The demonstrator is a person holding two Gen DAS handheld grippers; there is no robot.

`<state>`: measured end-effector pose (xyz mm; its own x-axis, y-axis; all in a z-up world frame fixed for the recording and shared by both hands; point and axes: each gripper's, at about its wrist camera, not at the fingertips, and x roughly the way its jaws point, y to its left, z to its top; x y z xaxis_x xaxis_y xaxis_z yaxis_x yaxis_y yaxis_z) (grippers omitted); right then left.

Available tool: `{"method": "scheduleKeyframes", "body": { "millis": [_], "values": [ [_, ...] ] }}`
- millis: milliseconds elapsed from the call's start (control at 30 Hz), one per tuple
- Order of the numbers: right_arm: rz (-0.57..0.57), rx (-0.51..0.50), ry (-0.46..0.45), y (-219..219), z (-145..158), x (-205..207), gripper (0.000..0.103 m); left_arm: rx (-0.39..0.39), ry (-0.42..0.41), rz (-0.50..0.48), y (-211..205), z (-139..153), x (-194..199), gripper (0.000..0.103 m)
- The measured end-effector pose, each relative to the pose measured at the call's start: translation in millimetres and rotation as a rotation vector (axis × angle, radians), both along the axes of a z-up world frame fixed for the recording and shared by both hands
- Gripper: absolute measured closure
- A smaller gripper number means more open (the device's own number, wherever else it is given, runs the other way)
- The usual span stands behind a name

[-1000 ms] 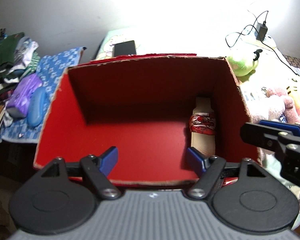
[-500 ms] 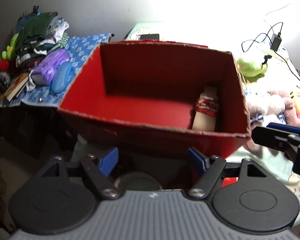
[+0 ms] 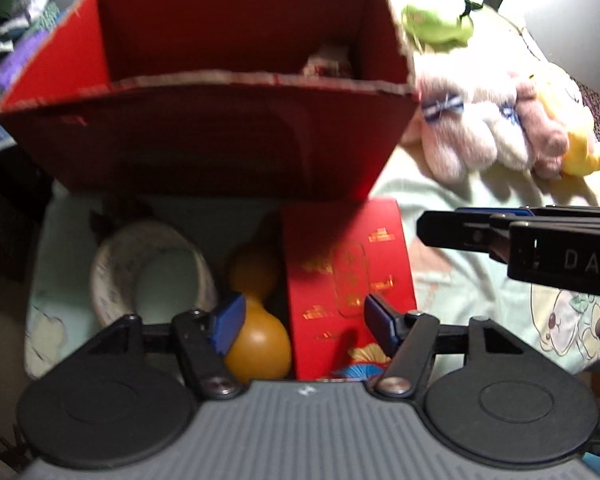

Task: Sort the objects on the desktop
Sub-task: 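Close the right gripper on the red gift box with gold print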

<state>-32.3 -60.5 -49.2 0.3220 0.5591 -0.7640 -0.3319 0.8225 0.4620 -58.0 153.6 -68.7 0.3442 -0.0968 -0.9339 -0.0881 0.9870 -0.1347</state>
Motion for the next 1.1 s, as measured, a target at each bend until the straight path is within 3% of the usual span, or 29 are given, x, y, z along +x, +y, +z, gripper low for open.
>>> {"method": "scheduleKeyframes", "body": {
  "millis": [333,533,867,1100],
  "values": [
    [0.009,0.026,0.122,7.6,-26.0,5.9,0.068,-0.075,0.011,-0.027,-6.3,-16.6,5.0,0.032],
    [0.01,0.04,0.191,6.5,-36.2,8.4,0.067,-0.08,0.003,-0.066,-19.5,-16.7,10.8,0.032],
    [-0.081,0.011,0.197,-28.4,-32.1,0.3,0.06,-0.091,-0.008,-0.209,-61.5,-16.4,18.6,0.032],
    [-0.121,0.017,0.21,-40.3,-36.9,-5.8,0.058,-0.102,0.009,-0.241,-70.9,-26.5,19.9,0.018]
  ]
}}
